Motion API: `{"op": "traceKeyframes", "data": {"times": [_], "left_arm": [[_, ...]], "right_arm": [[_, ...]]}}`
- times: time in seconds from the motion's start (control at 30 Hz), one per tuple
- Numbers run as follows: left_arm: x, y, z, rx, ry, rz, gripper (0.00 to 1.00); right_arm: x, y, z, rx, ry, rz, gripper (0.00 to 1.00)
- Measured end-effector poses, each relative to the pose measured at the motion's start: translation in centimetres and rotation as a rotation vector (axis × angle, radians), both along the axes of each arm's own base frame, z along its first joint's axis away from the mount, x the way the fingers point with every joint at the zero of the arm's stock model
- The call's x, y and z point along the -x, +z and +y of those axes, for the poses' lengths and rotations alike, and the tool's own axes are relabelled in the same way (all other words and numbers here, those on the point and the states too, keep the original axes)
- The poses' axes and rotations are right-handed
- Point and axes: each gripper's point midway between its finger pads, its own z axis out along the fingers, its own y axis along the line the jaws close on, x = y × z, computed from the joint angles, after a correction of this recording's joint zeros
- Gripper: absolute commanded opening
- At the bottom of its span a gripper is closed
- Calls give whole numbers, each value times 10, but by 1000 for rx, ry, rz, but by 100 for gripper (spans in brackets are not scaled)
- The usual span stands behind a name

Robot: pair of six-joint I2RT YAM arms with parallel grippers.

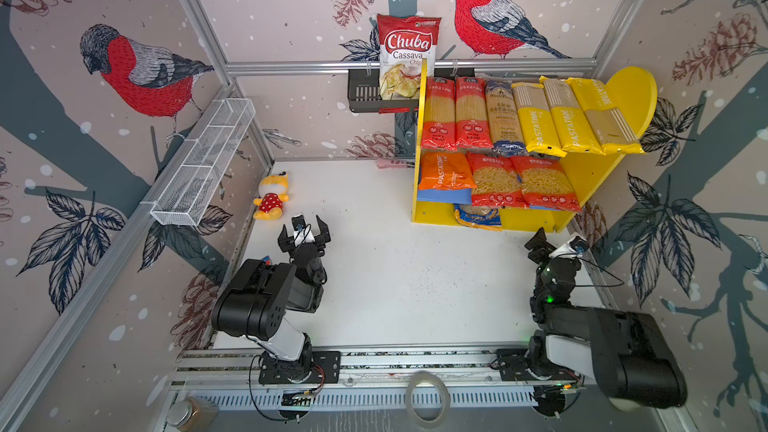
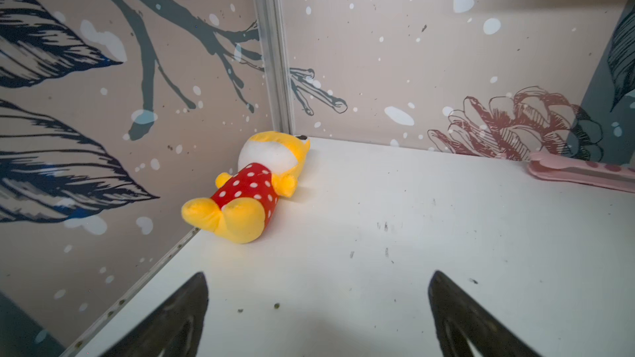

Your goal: Place and organize the pasta boxes and bags onto the shelf

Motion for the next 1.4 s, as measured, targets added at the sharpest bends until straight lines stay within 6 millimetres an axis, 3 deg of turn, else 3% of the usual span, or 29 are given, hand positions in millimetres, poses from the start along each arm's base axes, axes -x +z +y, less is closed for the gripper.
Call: {"op": "traceKeyframes", "data": {"times": [0.07,0.2,0.37,0.47,0.5,0.57,0.67,0.77,0.93,1.4], "left_arm": [[-1,-4,2,6,4,16,98],[-2,-6,0,12,-11,23,98],[-2,-7,0,12,-11,26,98],[-2,-7,0,13,-11,25,98],[-2,-7,0,12,-11,27,98],[-2,-7,0,12,-11,28,98],[-2,-7,0,12,-11,29,98],[-2,-7,0,12,-11,29,98],[-2,-7,0,12,-11,29,98],[-2,-9,-1,11,-14,35,98]], "right_arm": [[-5,-7,4,22,19,30,99],[-29,27,13,58,56,-55,99],[-34,16,21,87,98,-6,99],[-27,-16,25,104,113,83,99],[-30,-15,26,103,118,90,100],[-38,7,28,112,118,9,99],[-39,4,30,117,122,30,99],[-44,14,30,128,110,0,100],[-55,13,33,137,115,35,99],[-54,2,32,139,103,89,99]]}}
